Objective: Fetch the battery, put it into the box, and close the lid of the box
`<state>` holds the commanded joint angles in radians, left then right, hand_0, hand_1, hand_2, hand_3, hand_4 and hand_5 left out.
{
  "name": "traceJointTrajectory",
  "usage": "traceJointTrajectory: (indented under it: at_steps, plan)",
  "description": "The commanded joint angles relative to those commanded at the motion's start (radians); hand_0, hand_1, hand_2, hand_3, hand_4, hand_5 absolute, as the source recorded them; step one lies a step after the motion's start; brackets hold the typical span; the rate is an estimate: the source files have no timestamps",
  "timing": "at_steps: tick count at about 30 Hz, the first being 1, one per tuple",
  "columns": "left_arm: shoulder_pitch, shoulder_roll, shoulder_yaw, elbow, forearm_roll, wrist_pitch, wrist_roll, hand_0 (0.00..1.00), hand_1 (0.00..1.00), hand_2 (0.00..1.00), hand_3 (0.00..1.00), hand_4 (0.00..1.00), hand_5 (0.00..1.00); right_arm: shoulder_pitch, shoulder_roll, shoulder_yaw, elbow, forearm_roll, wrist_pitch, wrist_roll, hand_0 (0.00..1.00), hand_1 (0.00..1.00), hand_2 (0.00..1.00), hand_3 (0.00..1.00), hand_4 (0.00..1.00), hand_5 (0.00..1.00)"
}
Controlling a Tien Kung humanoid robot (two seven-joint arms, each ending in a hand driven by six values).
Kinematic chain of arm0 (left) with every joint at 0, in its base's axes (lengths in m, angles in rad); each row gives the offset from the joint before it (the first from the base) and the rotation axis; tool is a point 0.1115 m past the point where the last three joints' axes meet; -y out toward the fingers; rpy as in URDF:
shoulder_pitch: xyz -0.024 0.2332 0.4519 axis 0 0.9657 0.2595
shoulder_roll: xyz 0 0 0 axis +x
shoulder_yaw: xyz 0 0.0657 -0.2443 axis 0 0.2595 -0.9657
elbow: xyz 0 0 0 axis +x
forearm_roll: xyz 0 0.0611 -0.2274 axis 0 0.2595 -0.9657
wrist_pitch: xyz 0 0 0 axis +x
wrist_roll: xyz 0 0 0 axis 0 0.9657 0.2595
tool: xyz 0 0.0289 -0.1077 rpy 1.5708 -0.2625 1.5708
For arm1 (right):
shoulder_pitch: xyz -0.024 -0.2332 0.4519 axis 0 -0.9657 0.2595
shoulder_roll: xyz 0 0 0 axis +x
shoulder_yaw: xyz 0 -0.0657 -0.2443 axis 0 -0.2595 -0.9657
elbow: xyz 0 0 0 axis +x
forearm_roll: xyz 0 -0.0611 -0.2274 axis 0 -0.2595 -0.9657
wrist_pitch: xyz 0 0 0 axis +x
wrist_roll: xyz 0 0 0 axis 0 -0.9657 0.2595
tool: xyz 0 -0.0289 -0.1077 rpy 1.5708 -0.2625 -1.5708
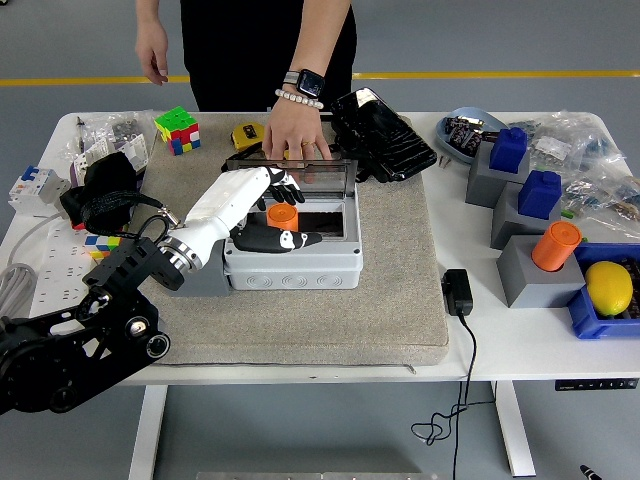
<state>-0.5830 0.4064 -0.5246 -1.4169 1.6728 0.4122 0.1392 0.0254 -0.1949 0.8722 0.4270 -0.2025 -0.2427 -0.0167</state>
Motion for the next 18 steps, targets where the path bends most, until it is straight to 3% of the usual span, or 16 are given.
traceJointTrajectory:
  at_steps: [4, 18]
  plan:
    - [0.000, 0.000, 0.020, 0.019, 0.001, -0.004, 0.004, 0.312, 0.495, 0.505, 0.502, 0.998, 0.537, 0.000, 0.001, -0.002, 0.000, 0.001, 0.000, 0.001, 0.569, 0.631, 0.641, 0.541, 0.861, 0.385]
    - [-0.033, -0.042, 0.029, 0.110, 0.047, -0.007, 0.012, 0.319, 0.502, 0.516, 0.510, 0.998, 0.549, 0.000, 0.001, -0.005, 0.000, 0.005, 0.000, 0.002, 0.568, 0.631, 0.641, 0.542, 0.860, 0.384]
